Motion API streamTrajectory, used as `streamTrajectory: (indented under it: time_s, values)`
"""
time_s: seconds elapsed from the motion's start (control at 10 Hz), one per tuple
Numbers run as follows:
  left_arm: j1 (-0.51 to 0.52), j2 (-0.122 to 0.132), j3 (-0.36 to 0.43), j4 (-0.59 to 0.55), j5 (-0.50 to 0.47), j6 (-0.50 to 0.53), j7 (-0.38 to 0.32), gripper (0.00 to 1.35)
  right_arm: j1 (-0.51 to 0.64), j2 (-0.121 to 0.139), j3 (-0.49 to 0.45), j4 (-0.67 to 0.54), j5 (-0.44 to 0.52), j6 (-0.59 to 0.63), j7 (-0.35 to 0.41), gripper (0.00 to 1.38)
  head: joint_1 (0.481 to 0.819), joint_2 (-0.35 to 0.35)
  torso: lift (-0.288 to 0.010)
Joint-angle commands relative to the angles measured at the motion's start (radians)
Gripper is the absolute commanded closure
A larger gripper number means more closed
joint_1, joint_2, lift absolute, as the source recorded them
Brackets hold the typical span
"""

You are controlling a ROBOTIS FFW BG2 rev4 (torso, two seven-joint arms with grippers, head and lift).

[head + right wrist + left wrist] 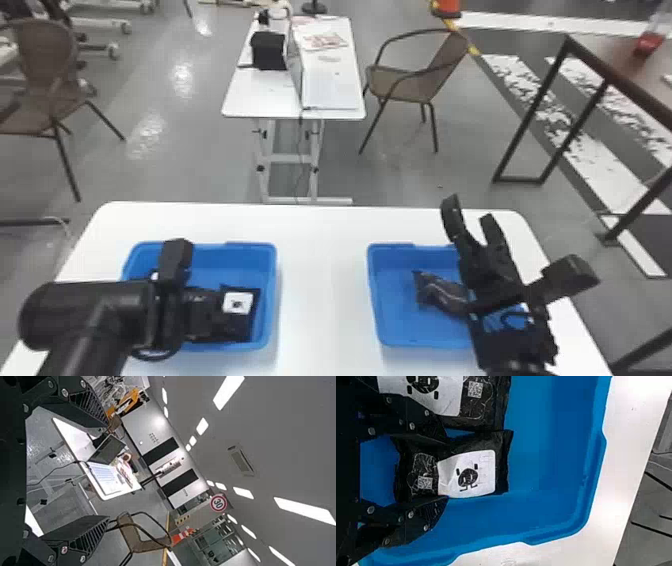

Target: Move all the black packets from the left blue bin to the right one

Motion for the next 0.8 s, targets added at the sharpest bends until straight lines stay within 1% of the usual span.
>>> streamTrajectory:
  time_s: [0.0,0.1,0.2,0.3,0.4,0.5,0.6,0.7]
  values:
    - [-0.014,0.029,-0.043,0.045,0.020,-0.058,-0.001,0.97,0.000,0.000,0.004,0.003,-0.011,0.000,0.001,0.21,0.695,-0.101,0.000]
    - [-0.014,0.052,-0.077,0.045,-0.015,-0.106,-0.041,1.08,0.003,0.000,0.004,0.003,-0.014,0.000,0.002,0.21,0.695,-0.100,0.000]
    - [-0.011,0.067,-0.081,0.045,-0.100,-0.203,-0.142,1.22,0.005,0.000,0.005,0.001,-0.017,0.000,0.002,0.21,0.695,-0.096,0.000]
    - [0.000,0.066,-0.058,0.042,-0.166,-0.264,-0.222,1.21,0.008,-0.002,0.005,0.000,-0.022,0.000,0.002,0.21,0.695,-0.094,0.000]
    - [0.037,0.055,-0.002,0.007,-0.184,-0.311,-0.280,1.21,0.008,0.000,0.008,-0.002,-0.022,0.000,0.002,0.21,0.695,-0.090,0.000]
    - [0.109,0.043,0.063,-0.068,-0.179,-0.426,-0.337,1.21,0.008,0.000,0.014,-0.005,-0.025,0.000,0.002,0.21,0.695,-0.085,0.000]
    - [0.161,0.034,0.098,-0.133,-0.153,-0.485,-0.385,1.21,0.013,-0.002,0.017,-0.008,-0.025,0.000,0.005,0.21,0.695,-0.080,0.000]
    - [0.196,0.028,0.118,-0.165,-0.109,-0.614,-0.451,1.21,0.019,-0.002,0.024,-0.010,-0.025,0.000,0.010,0.21,0.695,-0.079,0.000]
